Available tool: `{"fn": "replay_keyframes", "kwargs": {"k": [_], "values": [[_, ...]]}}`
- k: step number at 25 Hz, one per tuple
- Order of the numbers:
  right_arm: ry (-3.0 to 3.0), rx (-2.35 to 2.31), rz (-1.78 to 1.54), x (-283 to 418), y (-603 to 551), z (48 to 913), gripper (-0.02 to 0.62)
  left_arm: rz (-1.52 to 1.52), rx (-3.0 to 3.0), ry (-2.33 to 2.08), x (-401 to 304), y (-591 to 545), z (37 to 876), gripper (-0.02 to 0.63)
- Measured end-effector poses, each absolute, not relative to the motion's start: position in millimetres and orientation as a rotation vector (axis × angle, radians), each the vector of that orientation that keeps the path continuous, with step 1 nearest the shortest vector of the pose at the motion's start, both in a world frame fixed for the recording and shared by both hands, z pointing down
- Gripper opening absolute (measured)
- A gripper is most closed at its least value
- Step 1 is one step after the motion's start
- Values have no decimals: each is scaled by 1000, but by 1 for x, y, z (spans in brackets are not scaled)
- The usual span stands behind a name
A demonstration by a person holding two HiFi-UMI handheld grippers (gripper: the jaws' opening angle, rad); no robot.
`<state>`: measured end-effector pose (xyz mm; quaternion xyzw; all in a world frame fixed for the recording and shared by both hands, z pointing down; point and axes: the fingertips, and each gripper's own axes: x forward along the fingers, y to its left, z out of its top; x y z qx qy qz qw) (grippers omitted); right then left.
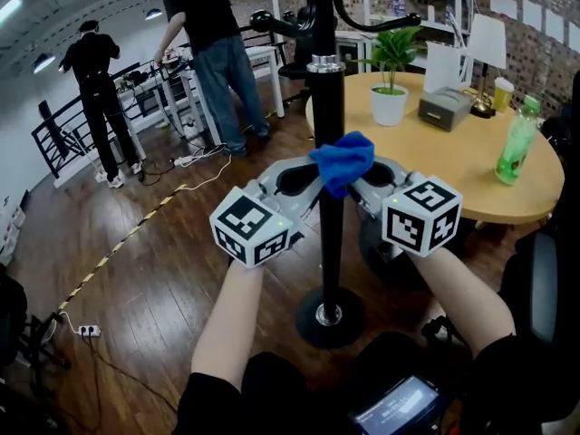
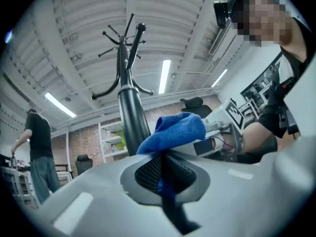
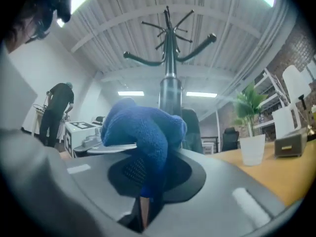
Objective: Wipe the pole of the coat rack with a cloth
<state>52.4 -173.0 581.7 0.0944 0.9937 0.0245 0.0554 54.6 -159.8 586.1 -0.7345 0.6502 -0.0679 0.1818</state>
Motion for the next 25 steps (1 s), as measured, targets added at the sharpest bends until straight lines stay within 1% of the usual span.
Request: {"fn": "replay_keyframes", "kwargs": {"k": [4,8,12,18,25], "values": [[2910,226,54,54,-173,526,54,-83,-1927,1864,52,-156,528,5],[2852,221,68,55,-173,476,54,22,-1902,1842,51,-156,479,5],[2818,220,93,56,-169,458,54,4,-1890,1836,52,-153,460,5],[2860,191,148,54,-170,509,54,-103,-1907,1829,52,-157,510,5],[2998,255,206,55,-164,620,54,-171,-2032,1844,55,-154,620,5]]}}
